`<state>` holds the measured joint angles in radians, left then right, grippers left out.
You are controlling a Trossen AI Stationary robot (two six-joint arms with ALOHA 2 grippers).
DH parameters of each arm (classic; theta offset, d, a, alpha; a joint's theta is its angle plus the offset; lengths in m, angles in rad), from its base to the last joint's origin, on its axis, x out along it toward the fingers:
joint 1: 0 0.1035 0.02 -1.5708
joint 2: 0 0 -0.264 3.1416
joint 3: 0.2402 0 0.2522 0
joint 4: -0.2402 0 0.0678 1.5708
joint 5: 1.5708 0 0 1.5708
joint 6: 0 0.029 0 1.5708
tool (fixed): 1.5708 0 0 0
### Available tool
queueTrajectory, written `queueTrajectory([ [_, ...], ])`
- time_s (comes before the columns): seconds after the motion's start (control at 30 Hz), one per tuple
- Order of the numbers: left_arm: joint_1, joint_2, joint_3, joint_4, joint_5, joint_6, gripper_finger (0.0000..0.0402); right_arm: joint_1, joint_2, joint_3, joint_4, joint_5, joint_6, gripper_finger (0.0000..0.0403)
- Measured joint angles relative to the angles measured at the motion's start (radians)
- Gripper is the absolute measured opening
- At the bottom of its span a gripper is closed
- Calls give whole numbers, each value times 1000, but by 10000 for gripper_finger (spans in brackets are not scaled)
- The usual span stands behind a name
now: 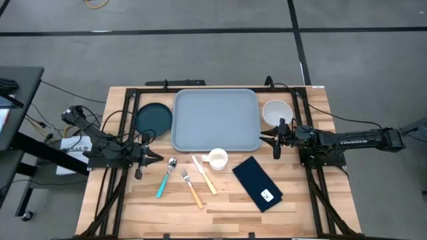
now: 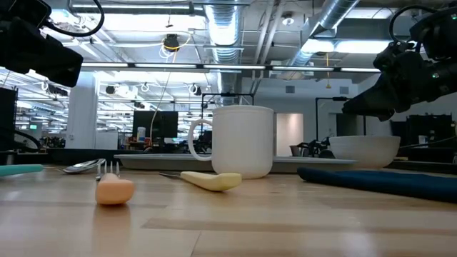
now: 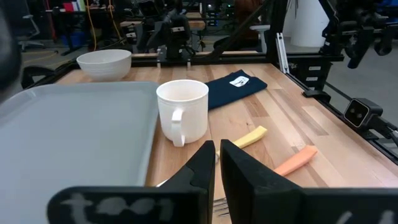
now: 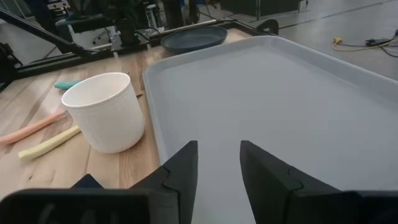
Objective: Set up tray
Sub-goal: Put the white mug at the top left of the gray serving tray
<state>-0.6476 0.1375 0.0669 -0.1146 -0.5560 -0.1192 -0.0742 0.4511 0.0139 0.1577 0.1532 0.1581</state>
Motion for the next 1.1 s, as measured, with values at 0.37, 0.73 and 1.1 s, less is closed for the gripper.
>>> queueTrajectory([
  [0.37,0,0,-6,59,-166,179,15,0,0,0,0,0,0,113],
  [0.73,0,0,-4,30,-476,195,15,0,0,0,0,0,0,113],
  [1.1,0,0,-1,17,-441,205,15,0,0,0,89,0,104,113],
])
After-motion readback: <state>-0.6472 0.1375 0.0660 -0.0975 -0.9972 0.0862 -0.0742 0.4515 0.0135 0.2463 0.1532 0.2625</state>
